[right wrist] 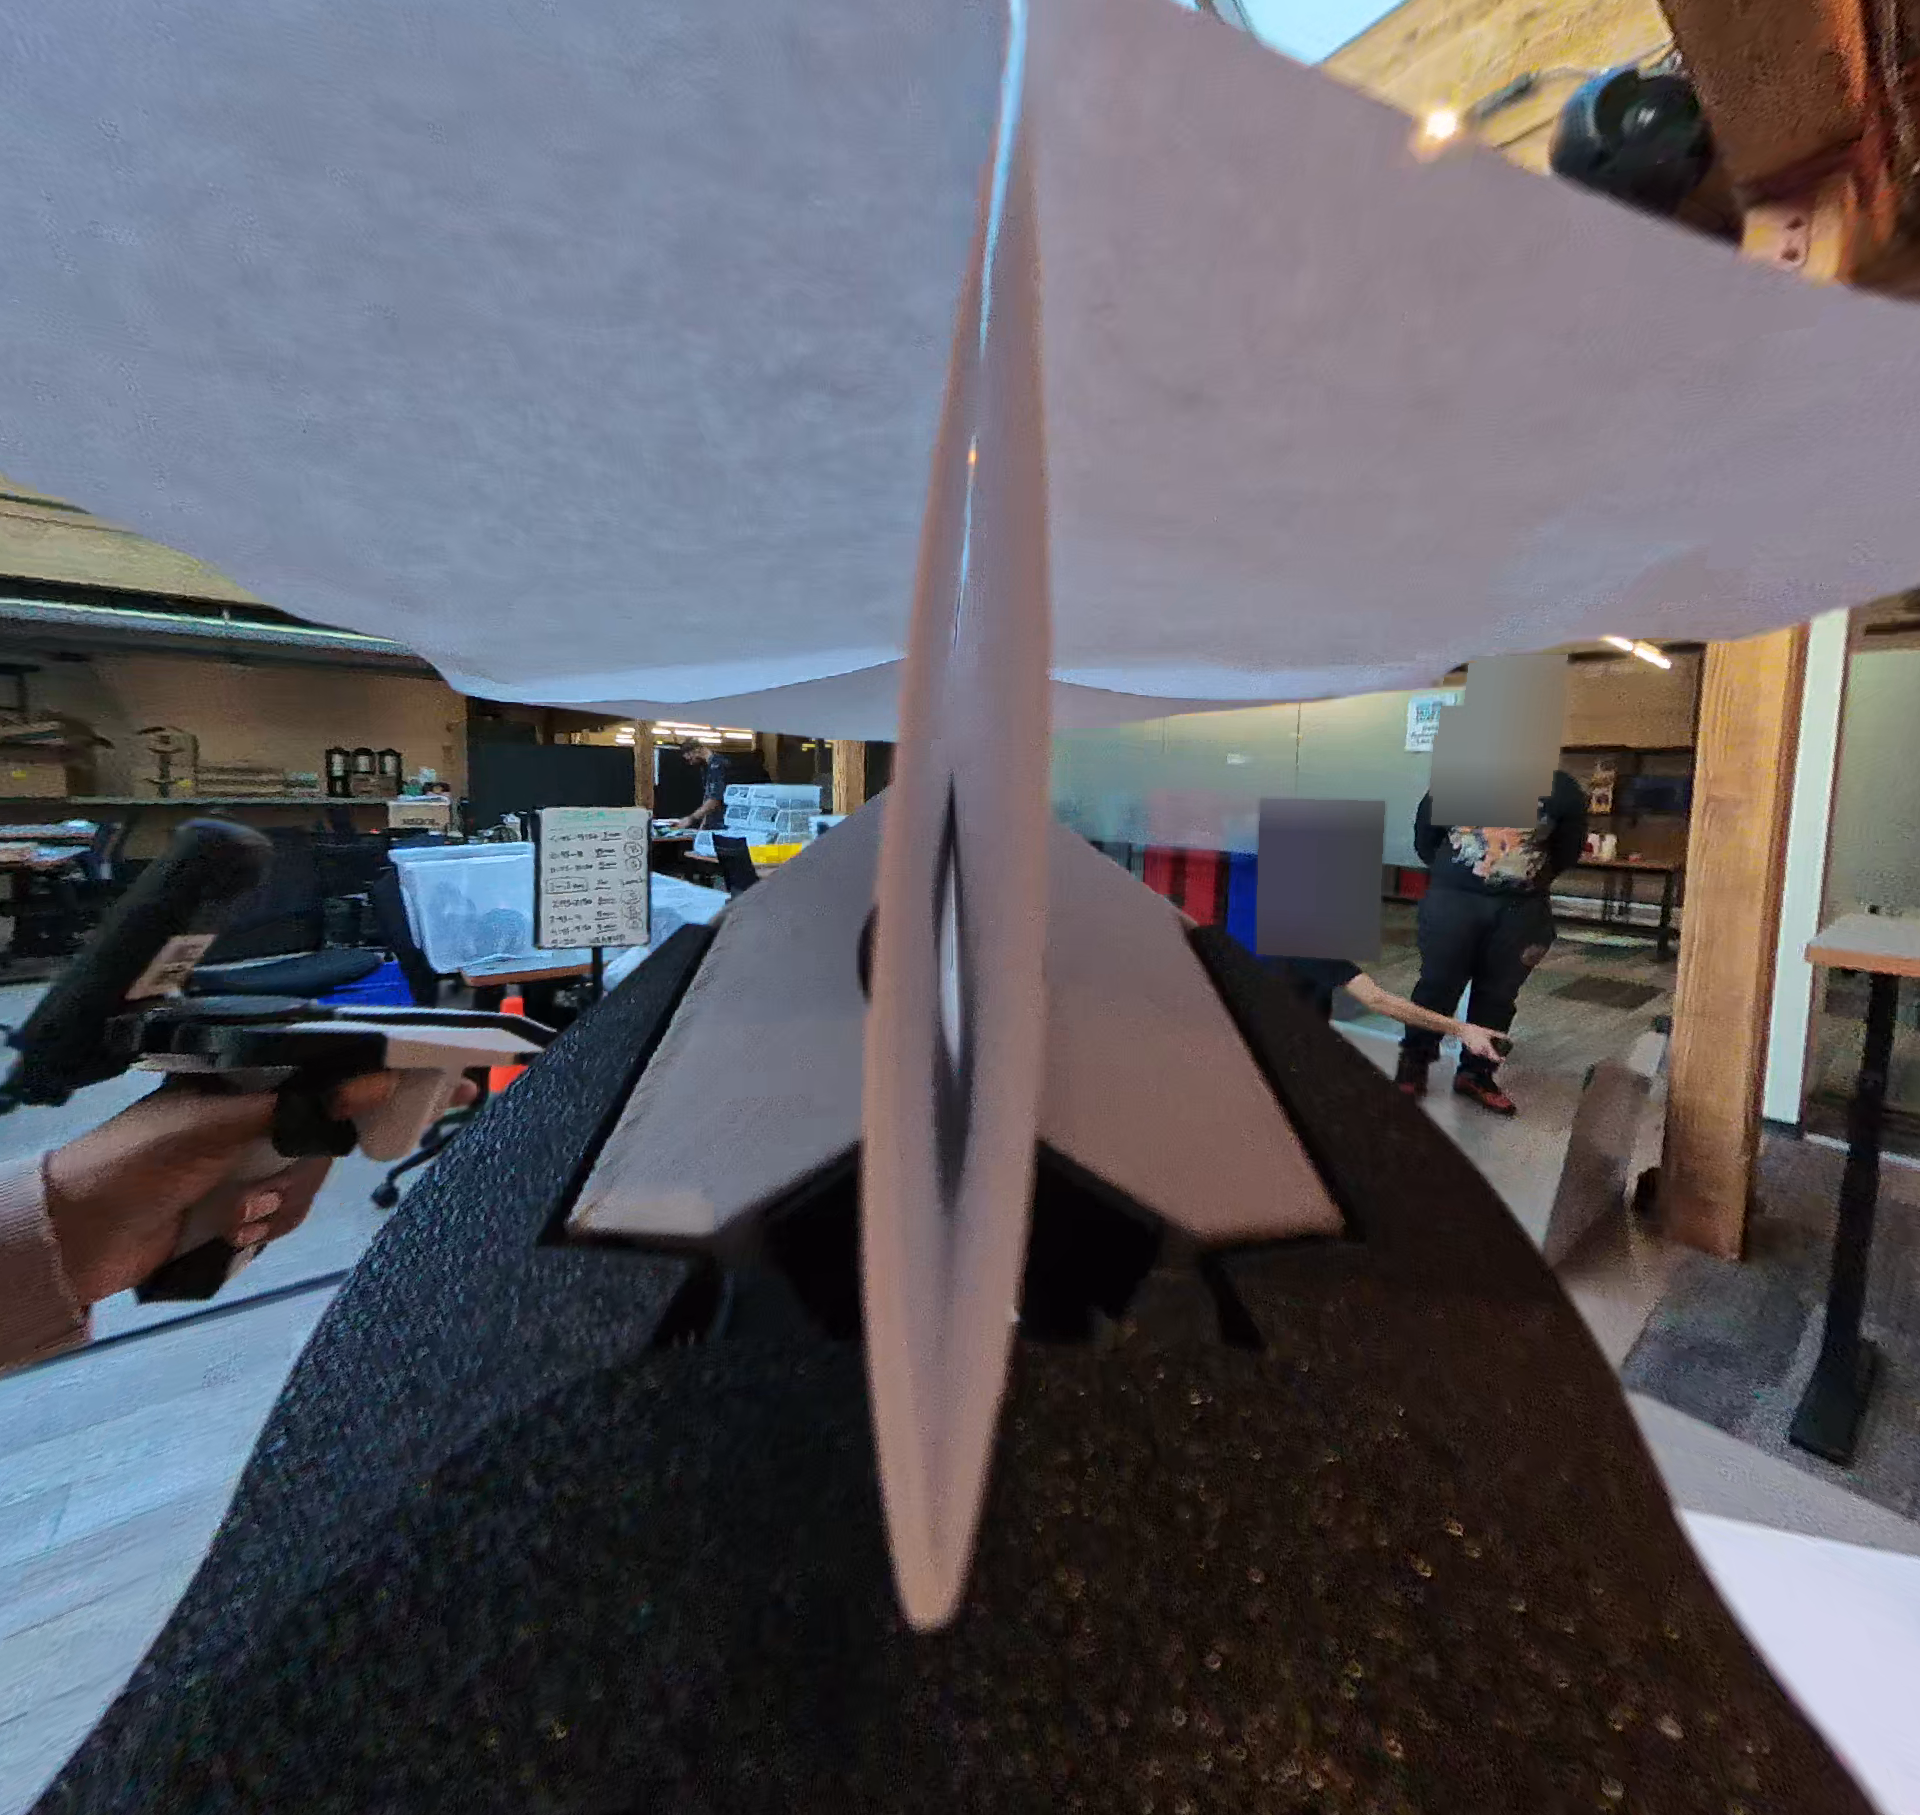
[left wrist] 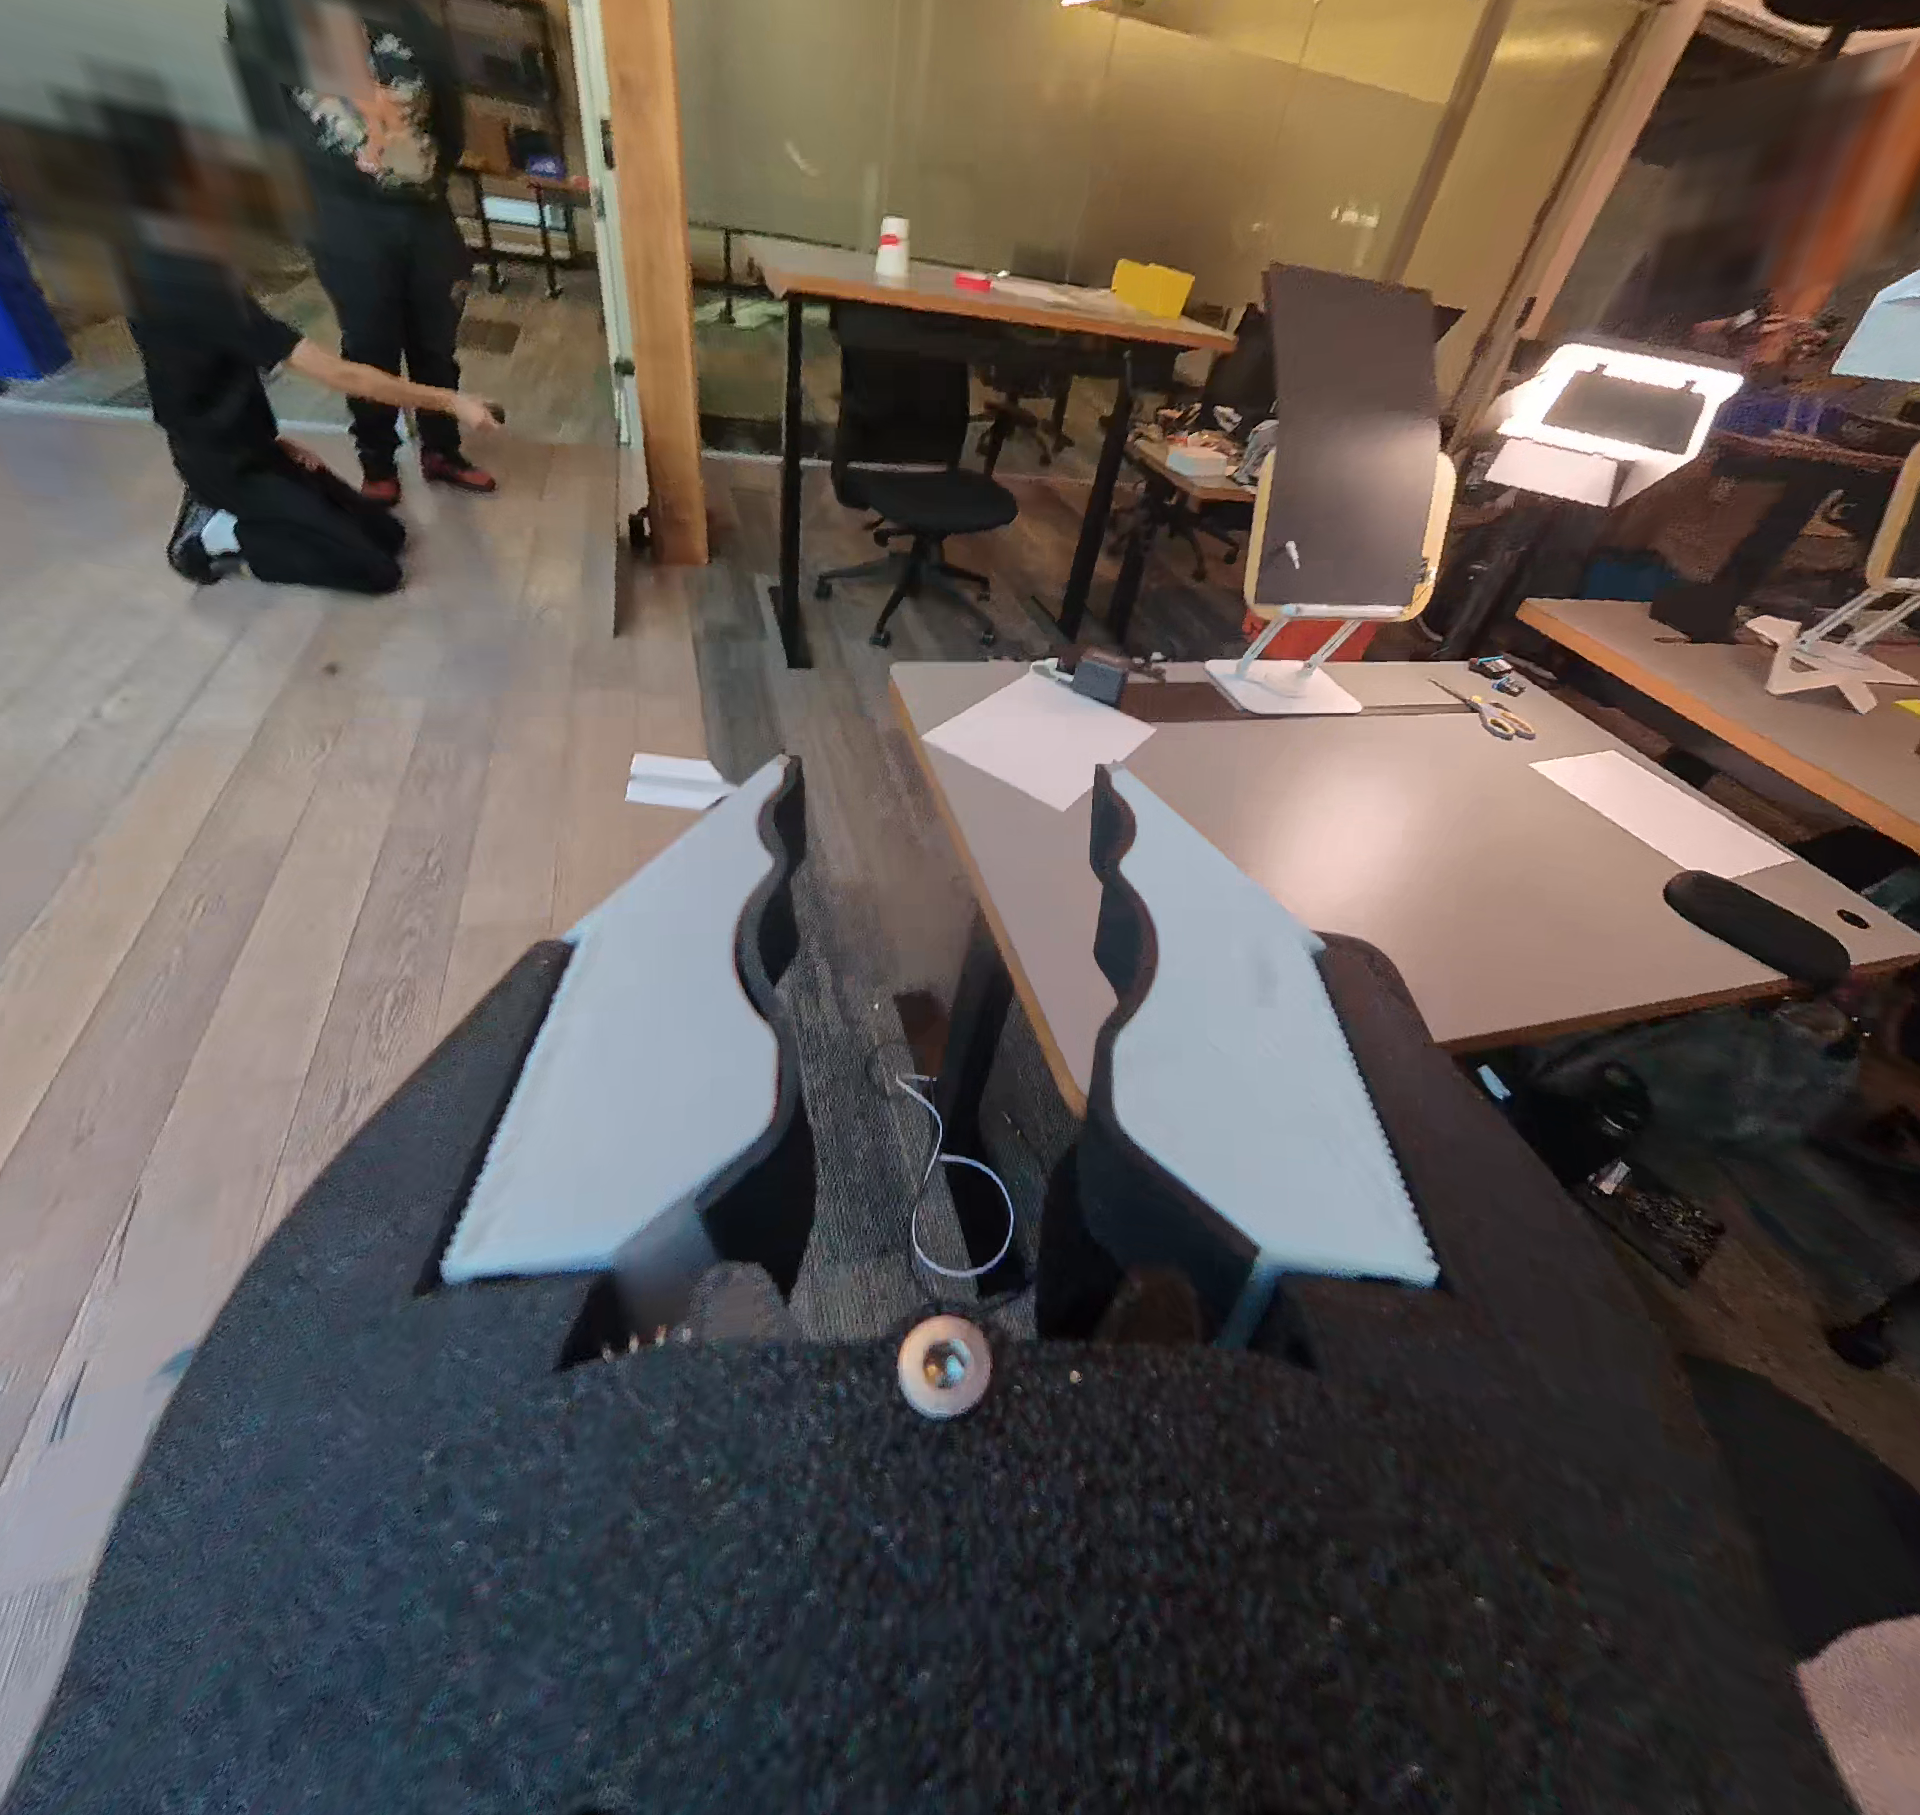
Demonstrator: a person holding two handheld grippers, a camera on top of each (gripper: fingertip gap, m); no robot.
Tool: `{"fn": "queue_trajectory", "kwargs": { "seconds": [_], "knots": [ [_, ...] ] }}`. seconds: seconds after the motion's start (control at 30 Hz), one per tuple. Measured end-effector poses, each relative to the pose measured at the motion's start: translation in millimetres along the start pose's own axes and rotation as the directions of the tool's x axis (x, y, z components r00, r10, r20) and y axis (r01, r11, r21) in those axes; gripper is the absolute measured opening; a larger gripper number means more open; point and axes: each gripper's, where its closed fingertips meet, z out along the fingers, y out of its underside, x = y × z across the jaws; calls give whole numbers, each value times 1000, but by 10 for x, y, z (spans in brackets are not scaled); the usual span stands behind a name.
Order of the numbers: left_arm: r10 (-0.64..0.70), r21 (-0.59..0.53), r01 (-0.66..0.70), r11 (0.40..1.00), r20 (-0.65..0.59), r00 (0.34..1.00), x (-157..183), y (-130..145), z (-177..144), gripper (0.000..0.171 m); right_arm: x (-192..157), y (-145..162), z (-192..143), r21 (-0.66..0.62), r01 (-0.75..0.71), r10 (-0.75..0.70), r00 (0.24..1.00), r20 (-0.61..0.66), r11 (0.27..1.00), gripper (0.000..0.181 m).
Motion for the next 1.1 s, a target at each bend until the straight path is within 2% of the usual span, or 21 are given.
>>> {"fn": "queue_trajectory", "kwargs": {
  "seconds": [0.13,0.27,0.37,0.5,0.67,0.73,0.8,0.9,1.0,1.1],
  "knots": [
    [3,-22,-1,1000,115,993,-178,261,-871,58,-491,156,57,-61,-44,47,998,51,997,0],
    [-18,25,13,1000,225,974,-283,327,-1515,58,-843,171,237,-72,-62,72,986,148,995,0],
    [-49,94,19,995,321,946,-287,267,-1889,51,-963,85,383,-51,-82,91,972,216,995,0],
    [-81,144,23,989,419,905,-276,186,-2192,48,-964,-27,453,-8,-120,117,947,299,993,0],
    [-4,163,-113,980,584,812,-147,-267,-2645,48,-887,-1,386,23,-207,182,906,383,978,0],
    [37,136,-146,980,596,802,-108,-375,-2724,46,-878,-14,351,30,-248,219,901,374,968,0],
    [65,115,-166,979,600,797,-120,-466,-2774,46,-899,-35,314,33,-227,198,906,373,973,0],
    [46,147,-168,975,606,794,-215,-556,-2814,46,-896,-25,301,9,-206,186,898,398,978,0],
    [-16,202,-127,971,587,810,-331,-495,-2752,46,-816,41,337,-22,-189,183,909,373,982,0],
    [-41,213,-97,972,565,824,-457,-316,-2627,46,-843,112,369,-55,-167,175,918,356,984,0]
  ]
}}
